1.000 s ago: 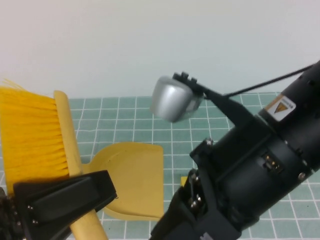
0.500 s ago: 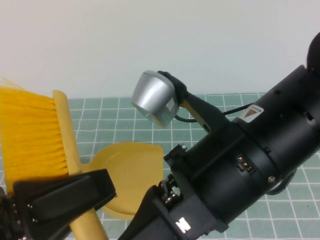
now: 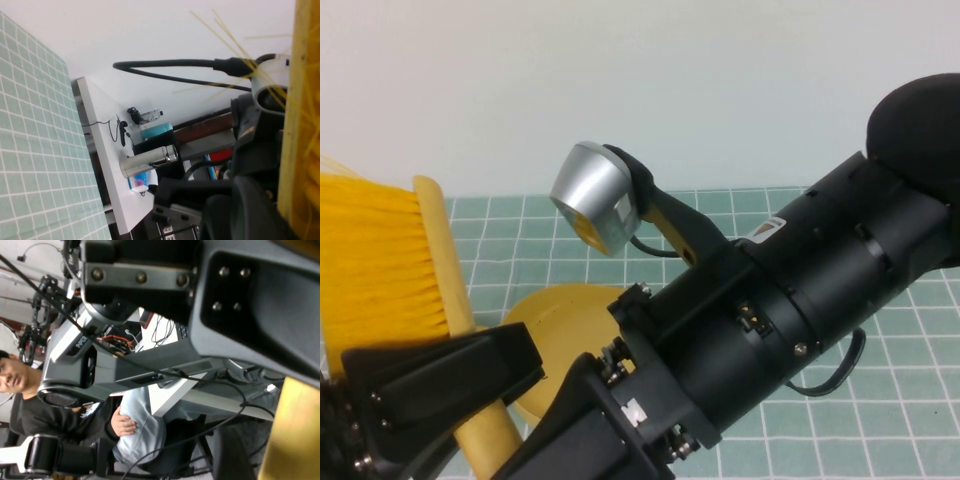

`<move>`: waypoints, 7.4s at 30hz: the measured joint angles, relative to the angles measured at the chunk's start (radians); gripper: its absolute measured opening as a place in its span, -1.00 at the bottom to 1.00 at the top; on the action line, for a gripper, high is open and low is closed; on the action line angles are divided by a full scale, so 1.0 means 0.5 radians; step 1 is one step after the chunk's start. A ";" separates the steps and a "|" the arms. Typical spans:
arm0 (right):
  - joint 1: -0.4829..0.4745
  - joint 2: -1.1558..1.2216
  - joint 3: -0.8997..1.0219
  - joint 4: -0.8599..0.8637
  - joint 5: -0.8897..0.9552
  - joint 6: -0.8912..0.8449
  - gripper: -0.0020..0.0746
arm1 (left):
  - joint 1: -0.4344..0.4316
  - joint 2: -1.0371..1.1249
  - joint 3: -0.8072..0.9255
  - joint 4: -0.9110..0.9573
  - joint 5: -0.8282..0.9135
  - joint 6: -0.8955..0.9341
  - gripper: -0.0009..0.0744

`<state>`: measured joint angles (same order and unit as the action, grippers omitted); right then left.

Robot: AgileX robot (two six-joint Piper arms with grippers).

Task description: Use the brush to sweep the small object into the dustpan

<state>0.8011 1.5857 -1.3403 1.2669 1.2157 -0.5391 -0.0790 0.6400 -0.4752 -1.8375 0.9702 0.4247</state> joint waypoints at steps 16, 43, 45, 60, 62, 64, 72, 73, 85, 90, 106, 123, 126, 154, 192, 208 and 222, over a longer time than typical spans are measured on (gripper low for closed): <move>0.000 0.064 0.000 0.080 -0.018 -0.090 -0.47 | 0.000 0.000 0.000 0.000 -0.093 -0.044 -0.98; -0.168 0.047 0.005 -0.107 -0.133 -0.176 -0.48 | 0.000 0.000 0.000 0.082 -0.053 0.290 0.19; -0.229 0.040 0.005 -0.110 -0.133 -0.174 -0.48 | 0.000 0.000 0.000 0.128 -0.053 0.319 0.19; -0.785 0.040 0.005 -0.540 -0.185 -0.140 -0.48 | 0.000 0.000 -0.249 1.257 -0.661 0.376 -0.98; -0.796 0.040 0.005 -0.739 -0.186 -0.074 -0.48 | 0.000 0.004 -0.347 1.455 -0.723 0.376 -0.98; -0.796 0.040 0.005 -0.944 -0.189 0.019 -0.48 | 0.000 0.042 -0.461 1.749 -0.716 0.376 -0.98; -0.796 0.040 0.005 -1.493 -0.173 0.313 -0.48 | -0.062 0.449 -0.843 2.808 -0.183 0.310 -0.97; -0.796 0.040 0.005 -1.520 -0.164 0.323 -0.48 | -0.083 0.512 -0.882 2.909 -0.168 0.347 -0.95; -0.699 0.038 0.005 -1.963 0.009 0.614 -0.48 | -0.364 1.352 -1.230 3.538 -0.168 0.361 0.34; -0.652 0.038 0.005 -1.959 0.009 0.653 -0.48 | -0.421 1.684 -1.276 3.809 -0.226 0.364 0.33; -0.651 0.035 0.005 -1.972 0.017 0.729 -0.48 | -0.421 2.004 -1.276 4.103 -0.514 0.596 0.33; -0.651 0.035 0.005 -2.105 0.017 0.936 -0.48 | -0.421 2.330 -1.279 4.102 -0.661 0.968 0.08; -0.651 0.035 0.005 -2.138 0.017 1.001 -0.48 | -0.421 2.330 -1.279 4.102 -0.631 0.968 -0.43; -0.385 0.266 0.352 -2.534 -0.105 1.568 -0.48 | -0.977 2.330 -1.284 4.728 -0.338 0.496 -0.98; -0.035 0.722 -0.607 -2.616 0.009 1.548 -0.49 | -0.977 2.302 -1.289 4.737 -0.429 0.012 0.44; -0.451 0.639 -0.607 -2.447 0.017 1.510 -0.49 | -0.973 1.509 -1.290 4.896 -0.244 -0.733 -0.97; -0.466 0.635 0.091 -2.295 -0.516 1.545 -0.49 | -0.976 0.546 -1.290 4.775 -0.562 -1.300 -0.98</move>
<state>0.5681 1.9034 -1.2946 0.1195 0.9577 0.2335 -0.5672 0.9130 -1.1201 0.5502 0.6891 -0.2254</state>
